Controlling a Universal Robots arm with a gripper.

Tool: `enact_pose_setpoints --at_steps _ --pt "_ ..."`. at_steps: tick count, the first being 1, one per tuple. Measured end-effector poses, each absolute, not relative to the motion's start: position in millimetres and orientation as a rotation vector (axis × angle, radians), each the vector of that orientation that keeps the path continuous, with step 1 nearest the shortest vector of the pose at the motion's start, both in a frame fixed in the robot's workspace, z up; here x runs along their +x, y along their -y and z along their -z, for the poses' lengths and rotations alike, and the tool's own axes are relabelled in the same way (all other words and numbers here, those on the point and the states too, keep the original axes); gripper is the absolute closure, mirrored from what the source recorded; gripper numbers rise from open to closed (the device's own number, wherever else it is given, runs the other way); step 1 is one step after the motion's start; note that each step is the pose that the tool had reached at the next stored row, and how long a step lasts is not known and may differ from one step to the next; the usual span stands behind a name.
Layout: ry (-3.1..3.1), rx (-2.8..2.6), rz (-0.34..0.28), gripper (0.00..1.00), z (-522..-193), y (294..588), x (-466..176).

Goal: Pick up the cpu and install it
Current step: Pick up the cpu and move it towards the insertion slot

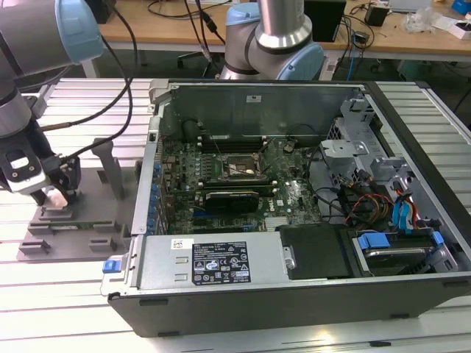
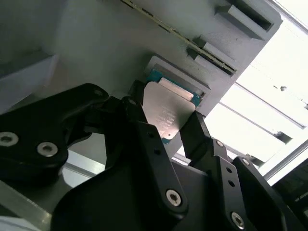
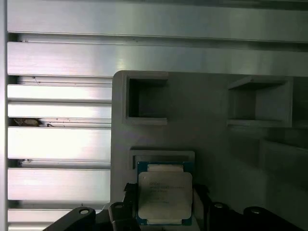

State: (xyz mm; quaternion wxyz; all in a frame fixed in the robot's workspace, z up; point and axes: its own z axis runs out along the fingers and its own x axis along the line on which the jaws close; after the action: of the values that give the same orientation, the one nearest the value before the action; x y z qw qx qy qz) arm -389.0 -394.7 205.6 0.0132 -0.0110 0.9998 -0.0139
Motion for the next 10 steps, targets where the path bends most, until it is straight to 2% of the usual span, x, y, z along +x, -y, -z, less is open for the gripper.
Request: enact_pose_setpoints --at_steps 10 --pt "-3.115 -0.034 0.045 0.45 -229 394 -389"
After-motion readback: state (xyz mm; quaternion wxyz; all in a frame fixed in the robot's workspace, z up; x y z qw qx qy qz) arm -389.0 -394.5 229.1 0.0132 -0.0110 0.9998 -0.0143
